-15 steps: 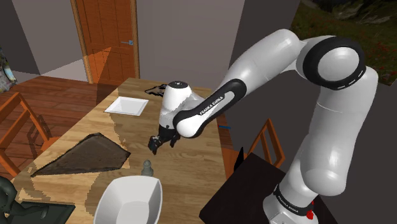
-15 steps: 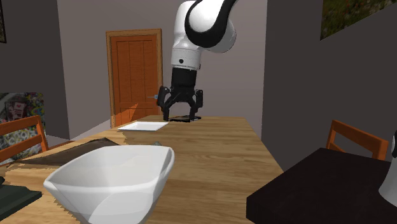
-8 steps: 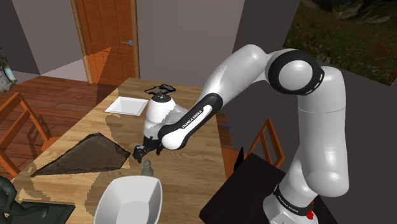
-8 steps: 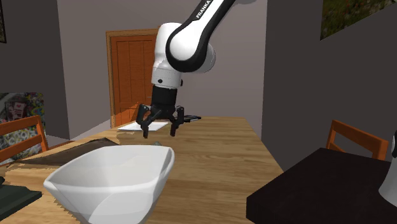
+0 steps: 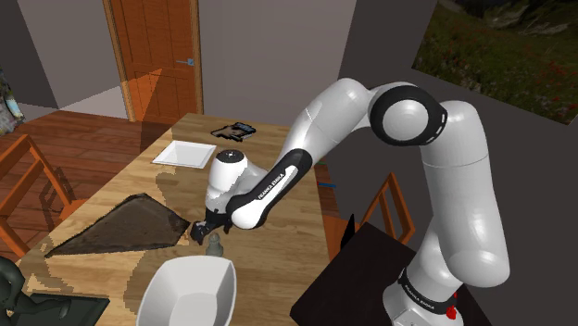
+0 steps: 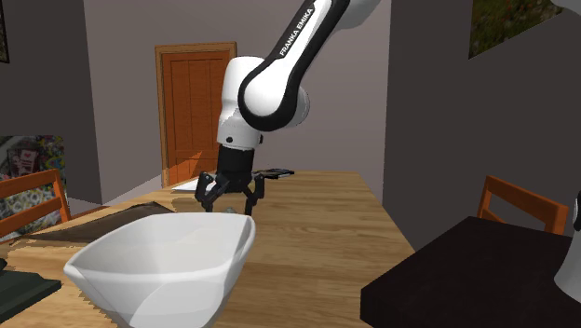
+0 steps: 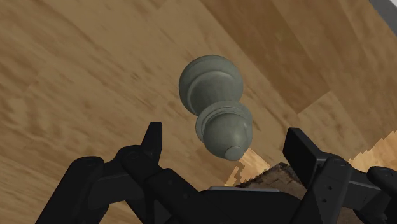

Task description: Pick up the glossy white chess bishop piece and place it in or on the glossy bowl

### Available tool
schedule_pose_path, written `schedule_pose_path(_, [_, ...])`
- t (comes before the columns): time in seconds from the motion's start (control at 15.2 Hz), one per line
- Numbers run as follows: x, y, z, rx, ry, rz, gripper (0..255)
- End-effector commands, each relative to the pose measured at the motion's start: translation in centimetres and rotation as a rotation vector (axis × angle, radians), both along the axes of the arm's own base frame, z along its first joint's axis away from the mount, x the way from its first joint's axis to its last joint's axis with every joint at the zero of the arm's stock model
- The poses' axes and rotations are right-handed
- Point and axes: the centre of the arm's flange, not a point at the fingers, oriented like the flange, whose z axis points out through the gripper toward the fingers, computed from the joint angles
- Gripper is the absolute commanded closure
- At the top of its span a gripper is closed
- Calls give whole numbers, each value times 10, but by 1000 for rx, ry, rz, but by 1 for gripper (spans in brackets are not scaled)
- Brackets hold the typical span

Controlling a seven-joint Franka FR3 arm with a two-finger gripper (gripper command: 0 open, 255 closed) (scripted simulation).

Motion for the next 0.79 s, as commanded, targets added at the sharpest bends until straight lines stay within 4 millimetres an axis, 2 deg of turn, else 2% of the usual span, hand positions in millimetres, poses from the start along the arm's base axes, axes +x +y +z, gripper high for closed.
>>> schedule_pose_path(0.0, [0,0,-2,0,0,0,0])
schedule_pose_path(0.4, [0,0,-2,0,0,0,0])
schedule_pose_path(0.46, [0,0,-2,0,0,0,255])
schedule_pose_path(0.73, [0,0,-1,0,0,0,255])
